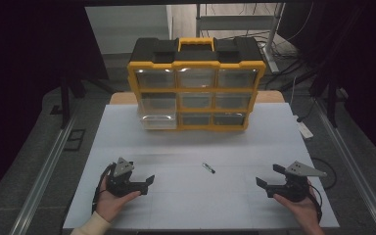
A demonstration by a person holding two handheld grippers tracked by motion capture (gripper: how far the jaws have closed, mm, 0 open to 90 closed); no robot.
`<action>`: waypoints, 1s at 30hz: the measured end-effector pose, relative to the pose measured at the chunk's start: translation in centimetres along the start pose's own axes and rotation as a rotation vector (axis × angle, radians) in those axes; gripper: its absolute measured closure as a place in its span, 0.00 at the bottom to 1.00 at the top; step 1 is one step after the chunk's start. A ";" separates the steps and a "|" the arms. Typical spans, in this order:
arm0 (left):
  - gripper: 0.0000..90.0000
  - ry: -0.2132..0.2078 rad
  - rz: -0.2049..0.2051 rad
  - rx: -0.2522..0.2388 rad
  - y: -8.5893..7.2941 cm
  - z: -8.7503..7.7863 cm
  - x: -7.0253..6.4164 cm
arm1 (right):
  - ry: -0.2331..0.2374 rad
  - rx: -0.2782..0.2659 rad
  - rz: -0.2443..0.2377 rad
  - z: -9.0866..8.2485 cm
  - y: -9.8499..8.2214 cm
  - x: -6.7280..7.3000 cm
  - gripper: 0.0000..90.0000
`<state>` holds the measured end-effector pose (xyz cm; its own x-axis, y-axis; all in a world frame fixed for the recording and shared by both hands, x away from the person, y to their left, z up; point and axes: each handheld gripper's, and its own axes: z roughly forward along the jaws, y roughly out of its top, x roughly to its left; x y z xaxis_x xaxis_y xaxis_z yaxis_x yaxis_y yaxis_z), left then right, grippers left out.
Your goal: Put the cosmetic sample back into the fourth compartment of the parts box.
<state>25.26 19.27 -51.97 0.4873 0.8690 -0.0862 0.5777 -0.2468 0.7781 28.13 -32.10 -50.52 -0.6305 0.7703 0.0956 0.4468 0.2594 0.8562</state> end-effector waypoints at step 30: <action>0.08 -0.004 -0.018 -0.013 0.0 -0.5 0.7 | 0.008 0.029 0.011 0.8 -0.1 0.0 0.14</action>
<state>25.30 20.10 -51.72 0.4799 0.8713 -0.1028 0.5780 -0.2259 0.7841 28.66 -31.67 -51.02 -0.6305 0.7684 0.1091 0.4719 0.2679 0.8400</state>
